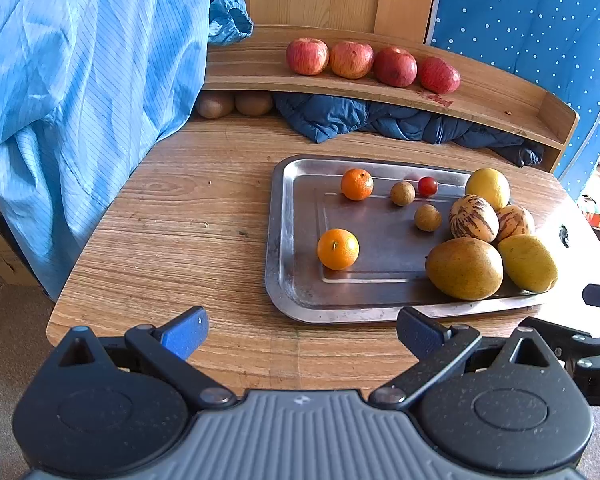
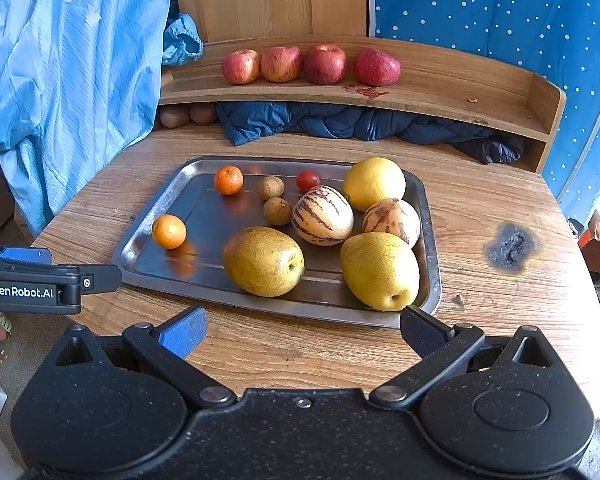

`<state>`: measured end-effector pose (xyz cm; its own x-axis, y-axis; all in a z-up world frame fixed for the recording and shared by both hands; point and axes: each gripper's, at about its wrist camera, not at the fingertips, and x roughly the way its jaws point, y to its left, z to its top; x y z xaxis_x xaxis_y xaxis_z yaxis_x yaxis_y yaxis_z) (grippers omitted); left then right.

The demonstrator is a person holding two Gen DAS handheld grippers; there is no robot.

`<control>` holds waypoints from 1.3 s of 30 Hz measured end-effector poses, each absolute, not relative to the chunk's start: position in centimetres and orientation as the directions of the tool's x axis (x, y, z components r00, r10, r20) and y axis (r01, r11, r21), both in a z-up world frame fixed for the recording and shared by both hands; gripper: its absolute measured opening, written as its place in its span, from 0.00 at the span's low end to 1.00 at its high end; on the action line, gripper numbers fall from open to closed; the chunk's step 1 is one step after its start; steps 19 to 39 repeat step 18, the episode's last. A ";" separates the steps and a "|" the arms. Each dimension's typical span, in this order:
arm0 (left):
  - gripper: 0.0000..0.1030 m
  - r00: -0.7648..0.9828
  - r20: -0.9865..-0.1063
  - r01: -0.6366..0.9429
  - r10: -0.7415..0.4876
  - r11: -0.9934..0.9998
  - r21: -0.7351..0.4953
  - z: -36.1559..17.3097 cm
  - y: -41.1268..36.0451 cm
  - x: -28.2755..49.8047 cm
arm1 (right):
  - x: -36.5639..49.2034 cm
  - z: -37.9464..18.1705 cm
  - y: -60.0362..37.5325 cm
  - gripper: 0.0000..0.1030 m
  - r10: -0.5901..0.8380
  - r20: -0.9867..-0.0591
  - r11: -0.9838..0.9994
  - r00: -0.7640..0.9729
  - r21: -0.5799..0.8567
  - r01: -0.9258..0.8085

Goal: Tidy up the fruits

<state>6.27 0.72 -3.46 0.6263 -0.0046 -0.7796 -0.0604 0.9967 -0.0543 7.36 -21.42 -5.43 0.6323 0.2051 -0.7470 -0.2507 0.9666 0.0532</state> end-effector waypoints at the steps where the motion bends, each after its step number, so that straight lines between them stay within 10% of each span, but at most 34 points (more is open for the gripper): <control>1: 0.99 0.627 -0.779 -0.062 0.001 0.997 -0.048 -3.4 0.7 6.3 | 7.4 -5.5 -21.4 0.99 0.205 -0.748 0.966 0.631 0.053 -0.252; 39: 0.99 0.609 -0.793 -0.073 -0.009 0.995 -0.068 -3.0 1.0 6.8 | 7.6 -5.5 -21.3 0.99 0.205 -0.750 0.965 0.630 0.047 -0.258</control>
